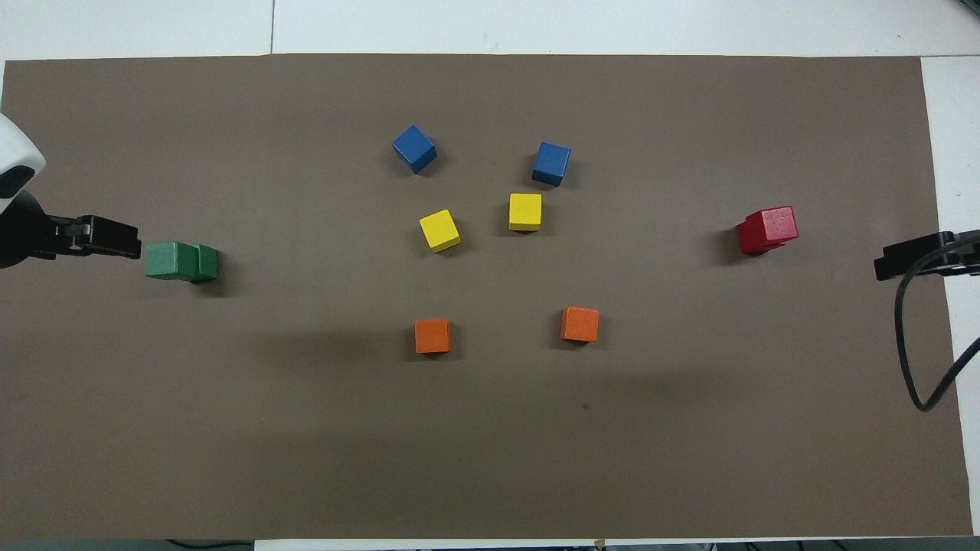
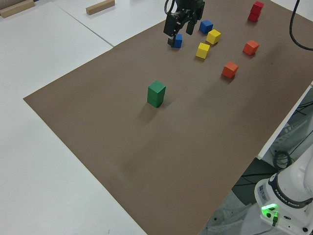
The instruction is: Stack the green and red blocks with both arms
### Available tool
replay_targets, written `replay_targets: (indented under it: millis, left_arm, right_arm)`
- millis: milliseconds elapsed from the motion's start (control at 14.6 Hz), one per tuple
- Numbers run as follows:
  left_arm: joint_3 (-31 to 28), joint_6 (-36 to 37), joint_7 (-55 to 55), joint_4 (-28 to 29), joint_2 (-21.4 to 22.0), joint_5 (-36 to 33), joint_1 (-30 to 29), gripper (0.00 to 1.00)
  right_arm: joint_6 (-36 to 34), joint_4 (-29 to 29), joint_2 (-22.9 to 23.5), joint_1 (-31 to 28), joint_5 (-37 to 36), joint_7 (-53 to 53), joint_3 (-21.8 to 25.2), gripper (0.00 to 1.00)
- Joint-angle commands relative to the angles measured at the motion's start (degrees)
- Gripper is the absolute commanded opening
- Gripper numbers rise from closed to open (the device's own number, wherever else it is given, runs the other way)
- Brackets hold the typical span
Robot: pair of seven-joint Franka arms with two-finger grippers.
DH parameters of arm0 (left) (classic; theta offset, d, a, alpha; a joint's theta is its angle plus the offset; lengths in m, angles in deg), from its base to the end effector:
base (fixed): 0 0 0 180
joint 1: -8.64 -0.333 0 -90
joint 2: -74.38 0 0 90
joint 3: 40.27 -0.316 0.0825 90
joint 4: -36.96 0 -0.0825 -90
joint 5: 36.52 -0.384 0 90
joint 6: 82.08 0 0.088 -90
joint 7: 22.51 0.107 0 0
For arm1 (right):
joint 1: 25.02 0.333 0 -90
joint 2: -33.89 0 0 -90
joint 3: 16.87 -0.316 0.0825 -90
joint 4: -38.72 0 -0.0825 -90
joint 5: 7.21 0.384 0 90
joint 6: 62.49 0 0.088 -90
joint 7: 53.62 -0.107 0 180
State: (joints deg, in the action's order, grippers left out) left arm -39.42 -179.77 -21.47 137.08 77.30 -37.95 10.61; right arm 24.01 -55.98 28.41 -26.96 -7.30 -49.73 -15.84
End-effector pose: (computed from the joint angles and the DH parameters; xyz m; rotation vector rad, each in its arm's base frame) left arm 0.5460 -0.0247 0.5803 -3.1143 0.1100 -0.0139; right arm 0.5169 -0.0275 0.6321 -3.1376 -0.0253 0.0744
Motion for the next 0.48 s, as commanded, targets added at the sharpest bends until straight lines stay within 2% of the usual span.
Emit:
replay_targets:
  millis: [0,412]
  left_arm:
    - [-0.1,0.8,-0.2,0.0,0.8,0.2,0.2,1.00]
    - [-0.3,0.8,-0.2,0.0,0.8,0.2,0.1,1.00]
  right_arm:
    - [-0.4,0.8,0.1,-0.5,-1.9,-1.0,-0.1,1.00]
    - [-0.6,0.6,0.0,-0.5,-2.9,-0.6,-0.1,1.00]
